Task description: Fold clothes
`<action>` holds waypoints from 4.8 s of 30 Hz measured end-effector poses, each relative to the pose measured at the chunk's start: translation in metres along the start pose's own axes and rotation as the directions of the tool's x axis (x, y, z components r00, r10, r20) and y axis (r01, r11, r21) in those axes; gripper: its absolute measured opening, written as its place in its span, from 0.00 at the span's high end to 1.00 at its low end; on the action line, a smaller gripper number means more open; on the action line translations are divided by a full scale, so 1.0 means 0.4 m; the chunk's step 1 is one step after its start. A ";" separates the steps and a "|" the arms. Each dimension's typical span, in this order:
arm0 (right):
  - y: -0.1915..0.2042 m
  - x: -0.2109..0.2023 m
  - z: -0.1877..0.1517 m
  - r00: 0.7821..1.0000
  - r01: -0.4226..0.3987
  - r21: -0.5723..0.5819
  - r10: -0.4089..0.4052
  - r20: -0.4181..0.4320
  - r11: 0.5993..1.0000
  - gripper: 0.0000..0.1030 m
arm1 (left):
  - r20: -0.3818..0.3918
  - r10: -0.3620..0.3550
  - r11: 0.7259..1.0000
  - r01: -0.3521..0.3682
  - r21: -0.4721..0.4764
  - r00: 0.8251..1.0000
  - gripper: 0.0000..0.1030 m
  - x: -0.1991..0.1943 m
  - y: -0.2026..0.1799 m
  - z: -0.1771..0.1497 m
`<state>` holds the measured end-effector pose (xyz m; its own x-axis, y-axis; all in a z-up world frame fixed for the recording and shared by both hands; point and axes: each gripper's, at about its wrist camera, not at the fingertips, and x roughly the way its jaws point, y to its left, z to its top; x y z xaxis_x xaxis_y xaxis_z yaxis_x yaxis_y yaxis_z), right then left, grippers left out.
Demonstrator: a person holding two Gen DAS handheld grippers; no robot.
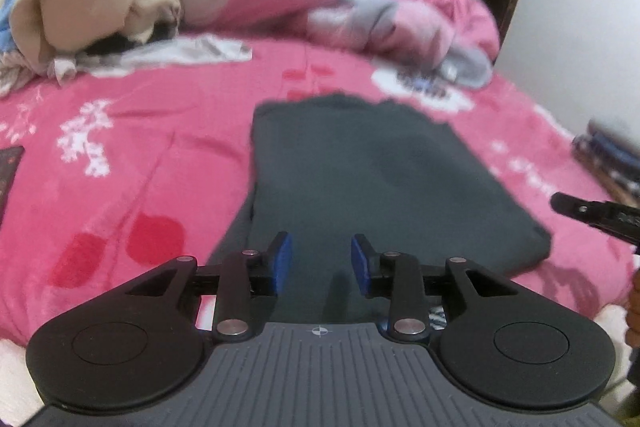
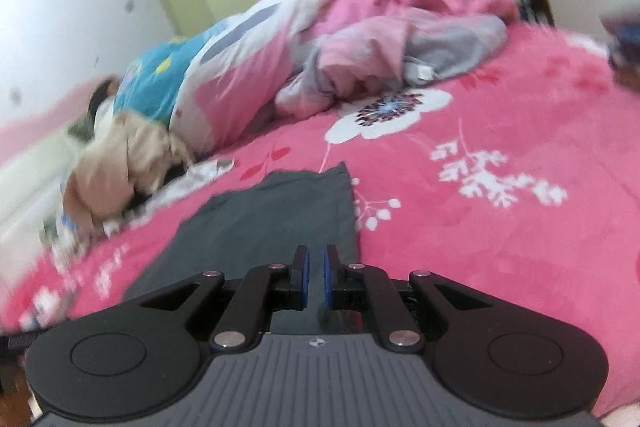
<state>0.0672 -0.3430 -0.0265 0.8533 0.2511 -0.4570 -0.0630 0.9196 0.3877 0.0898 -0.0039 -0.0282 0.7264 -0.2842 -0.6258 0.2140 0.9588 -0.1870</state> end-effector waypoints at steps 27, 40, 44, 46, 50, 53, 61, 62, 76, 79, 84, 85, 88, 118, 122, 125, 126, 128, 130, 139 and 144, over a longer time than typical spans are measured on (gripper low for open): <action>0.178 0.159 0.038 0.999 -0.046 -0.300 0.046 -0.009 0.953 0.93 | -0.184 0.233 0.969 -0.210 0.133 0.955 0.64 0.088 -0.090 0.016; 0.059 0.288 -0.041 0.997 -0.019 -0.214 0.003 -0.075 0.977 0.94 | -0.178 0.278 0.949 -0.241 0.202 0.944 0.64 0.096 -0.117 0.016; 0.056 0.289 -0.038 0.998 -0.023 -0.208 0.009 -0.066 0.978 0.94 | -0.178 0.291 0.944 -0.252 0.212 0.940 0.64 0.097 -0.123 0.017; 0.052 0.288 -0.036 0.998 -0.029 -0.197 0.017 -0.063 0.980 0.94 | -0.174 0.297 0.942 -0.258 0.217 0.939 0.64 0.097 -0.127 0.016; 0.048 0.286 -0.037 0.998 -0.035 -0.183 0.024 -0.060 0.983 0.94 | -0.159 0.278 0.948 -0.244 0.202 0.947 0.64 0.089 -0.119 0.022; 0.051 0.285 -0.039 0.998 -0.030 -0.181 0.020 -0.056 0.983 0.94 | -0.123 0.241 0.961 -0.218 0.173 0.963 0.64 0.064 -0.103 0.039; 0.054 0.284 -0.042 0.998 -0.025 -0.179 0.016 -0.055 0.984 0.94 | -0.028 0.130 0.988 -0.127 0.092 0.991 0.59 0.049 -0.040 0.095; 0.053 0.284 -0.039 0.998 -0.027 -0.171 0.017 -0.059 0.985 0.93 | -0.028 0.105 0.992 -0.102 0.079 0.994 0.59 0.060 -0.026 0.101; -0.182 0.276 0.138 0.949 -0.147 0.183 0.191 -0.251 0.972 0.39 | -0.169 -0.254 0.967 0.246 -0.068 0.952 0.28 0.260 0.158 0.180; -0.187 0.325 0.153 0.911 -0.227 0.201 0.281 -0.301 0.953 0.22 | -0.180 -0.327 0.945 0.318 -0.076 0.928 0.19 0.297 0.178 0.185; -0.148 0.467 0.192 0.805 -0.378 0.251 0.450 -0.387 0.891 0.17 | -0.173 -0.426 0.905 0.418 -0.083 0.888 0.12 0.356 0.180 0.213; -0.135 0.495 0.197 0.783 -0.408 0.251 0.478 -0.398 0.878 0.18 | -0.168 -0.440 0.898 0.431 -0.090 0.882 0.13 0.365 0.183 0.220; -0.093 0.574 0.207 0.715 -0.488 0.250 0.548 -0.434 0.836 0.30 | -0.151 -0.482 0.876 0.470 -0.109 0.863 0.20 0.392 0.192 0.238; -0.021 -0.023 0.353 0.926 -0.202 -0.168 0.244 0.288 0.965 0.85 | 0.155 -0.535 0.828 0.480 0.289 0.831 0.78 0.172 -0.396 0.514; -0.086 -0.122 0.425 0.899 -0.040 -0.167 0.108 0.423 0.985 0.85 | 0.153 -0.606 0.769 0.525 0.364 0.781 0.78 0.207 -0.594 0.590; -0.156 -0.185 0.487 0.874 0.046 -0.140 0.028 0.485 0.989 0.85 | 0.128 -0.674 0.701 0.575 0.422 0.727 0.78 0.242 -0.739 0.640; -0.189 -0.207 0.511 0.866 0.063 -0.126 0.009 0.499 0.990 0.85 | 0.115 -0.705 0.670 0.603 0.433 0.700 0.78 0.255 -0.790 0.658; -0.247 -0.243 0.554 0.850 0.100 -0.101 -0.032 0.526 0.990 0.85 | 0.085 -0.750 0.619 0.651 0.439 0.656 0.78 0.295 -0.874 0.688; -0.314 -0.277 0.594 0.838 0.129 -0.075 -0.068 0.541 0.989 0.85 | 0.058 -0.785 0.572 0.685 0.452 0.617 0.78 0.334 -0.956 0.712; -0.584 -0.336 0.684 0.801 0.169 0.104 -0.199 0.564 0.980 0.85 | -0.083 -0.852 0.405 0.750 0.523 0.517 0.78 0.481 -1.241 0.745; -0.728 -0.363 0.687 0.794 0.137 0.203 -0.230 0.562 0.970 0.85 | -0.167 -0.850 0.340 0.762 0.551 0.500 0.78 0.526 -1.342 0.736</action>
<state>0.1039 -0.7302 0.1471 0.9833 -0.1821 -0.0022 0.1612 0.8648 0.4755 0.3201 -0.5776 0.1637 0.0719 -0.9571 -0.2805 0.9862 0.1103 -0.1237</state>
